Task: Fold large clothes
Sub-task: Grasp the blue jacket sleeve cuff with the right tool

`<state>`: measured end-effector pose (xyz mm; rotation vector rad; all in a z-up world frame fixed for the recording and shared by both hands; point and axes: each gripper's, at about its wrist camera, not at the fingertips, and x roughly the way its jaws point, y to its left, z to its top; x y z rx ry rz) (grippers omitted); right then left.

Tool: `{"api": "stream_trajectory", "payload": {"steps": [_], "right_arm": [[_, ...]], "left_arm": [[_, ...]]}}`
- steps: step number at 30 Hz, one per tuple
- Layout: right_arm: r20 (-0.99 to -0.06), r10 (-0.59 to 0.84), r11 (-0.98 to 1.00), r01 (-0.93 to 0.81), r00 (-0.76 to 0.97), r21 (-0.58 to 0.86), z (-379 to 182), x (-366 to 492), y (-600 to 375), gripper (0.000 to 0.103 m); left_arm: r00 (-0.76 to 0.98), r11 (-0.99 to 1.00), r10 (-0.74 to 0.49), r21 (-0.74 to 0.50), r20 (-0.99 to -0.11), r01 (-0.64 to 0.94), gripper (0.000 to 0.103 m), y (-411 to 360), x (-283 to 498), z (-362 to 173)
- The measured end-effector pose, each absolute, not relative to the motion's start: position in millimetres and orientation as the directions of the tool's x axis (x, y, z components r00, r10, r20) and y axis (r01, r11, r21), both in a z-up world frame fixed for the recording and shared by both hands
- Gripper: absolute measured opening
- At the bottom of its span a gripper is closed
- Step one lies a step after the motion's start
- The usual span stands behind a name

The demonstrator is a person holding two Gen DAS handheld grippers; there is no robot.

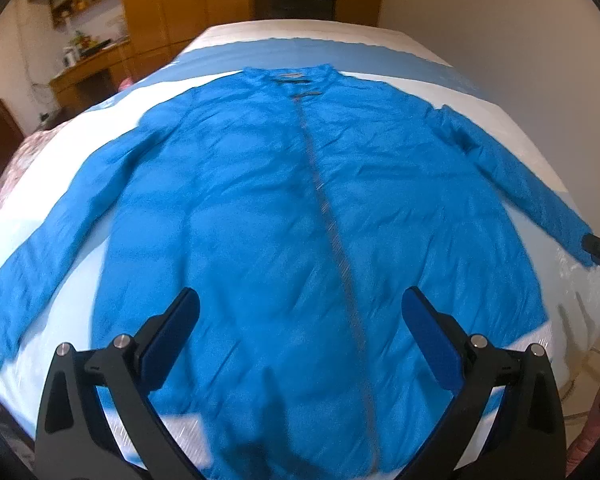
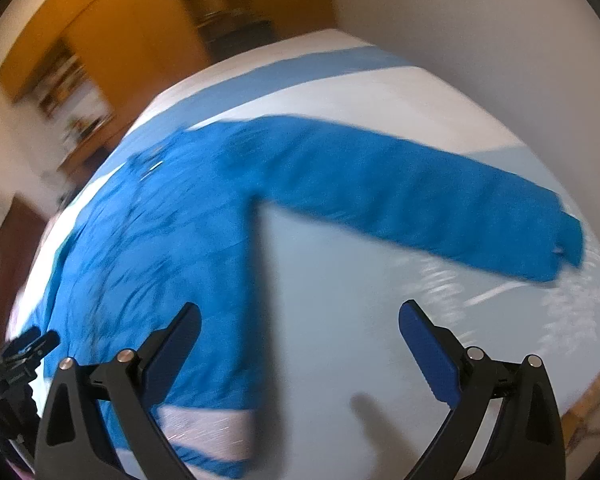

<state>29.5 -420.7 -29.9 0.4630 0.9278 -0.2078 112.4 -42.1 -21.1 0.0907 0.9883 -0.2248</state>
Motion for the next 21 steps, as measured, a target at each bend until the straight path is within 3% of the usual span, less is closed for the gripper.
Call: {"api": "stream_trajectory", "payload": {"steps": [10, 21], "right_arm": [[-0.868, 0.076, 0.659, 0.629, 0.490, 0.413, -69.6, -2.7, -570.2, 0.099], [-0.855, 0.166, 0.550, 0.673, 0.492, 0.494, -113.4, 0.6, -614.9, 0.095]], "left_arm": [[0.416, 0.933, -0.216, -0.060, -0.883, 0.356, 0.100, -132.9, 199.3, -28.5], [0.362, 0.929, -0.268, -0.141, -0.893, 0.341, 0.099, -179.6, 257.6, -61.4]]}}
